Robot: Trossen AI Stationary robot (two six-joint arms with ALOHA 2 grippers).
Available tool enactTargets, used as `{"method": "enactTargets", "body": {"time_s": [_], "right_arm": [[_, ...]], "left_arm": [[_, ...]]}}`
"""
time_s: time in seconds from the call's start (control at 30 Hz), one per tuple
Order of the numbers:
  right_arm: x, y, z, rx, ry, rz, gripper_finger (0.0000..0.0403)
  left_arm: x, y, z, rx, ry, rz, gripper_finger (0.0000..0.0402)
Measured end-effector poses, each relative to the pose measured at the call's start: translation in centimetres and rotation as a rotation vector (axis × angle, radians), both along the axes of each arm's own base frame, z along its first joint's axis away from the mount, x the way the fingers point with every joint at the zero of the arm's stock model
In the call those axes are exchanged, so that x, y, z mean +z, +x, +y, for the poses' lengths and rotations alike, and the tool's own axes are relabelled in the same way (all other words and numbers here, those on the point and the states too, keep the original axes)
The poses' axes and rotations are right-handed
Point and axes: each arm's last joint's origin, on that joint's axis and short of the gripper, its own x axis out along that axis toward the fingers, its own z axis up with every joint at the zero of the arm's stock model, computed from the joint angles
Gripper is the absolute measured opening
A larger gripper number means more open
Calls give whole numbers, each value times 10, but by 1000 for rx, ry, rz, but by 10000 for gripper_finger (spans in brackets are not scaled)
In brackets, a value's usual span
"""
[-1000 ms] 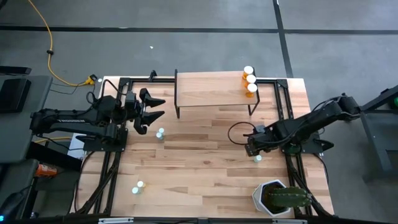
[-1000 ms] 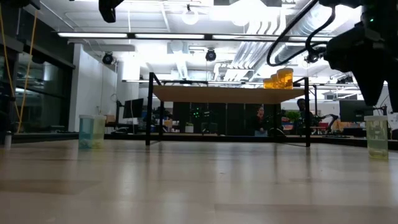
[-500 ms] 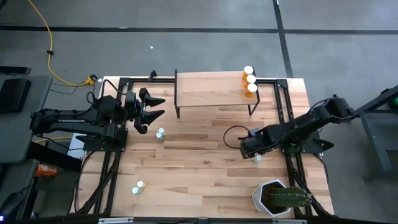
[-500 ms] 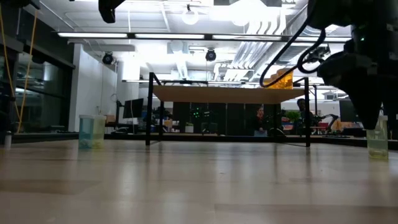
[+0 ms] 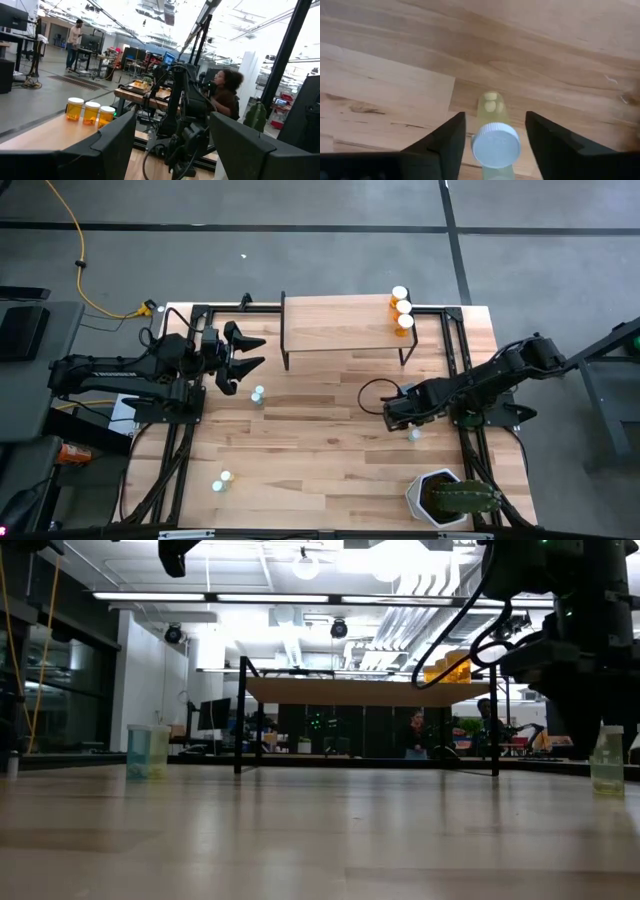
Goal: Pick and place medicine bottles onto shelf by color
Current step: Put the middle right yellow pill bottle on the shelf
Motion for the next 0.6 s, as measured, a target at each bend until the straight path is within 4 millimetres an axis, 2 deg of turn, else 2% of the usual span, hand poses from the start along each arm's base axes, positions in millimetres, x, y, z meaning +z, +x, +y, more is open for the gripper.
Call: {"method": "enactTargets", "body": {"time_s": [0.23, 0.47, 0.6], "right_arm": [[0, 0, 0, 6, 13, 0, 128], [2, 0, 2, 43, 57, 3, 103], [22, 7, 3, 106, 51, -40, 102]], "left_arm": [[0, 0, 0, 0, 0, 0, 243], [0, 0, 0, 0, 0, 0, 243], [0, 0, 0, -1, 0, 0, 243]]}}
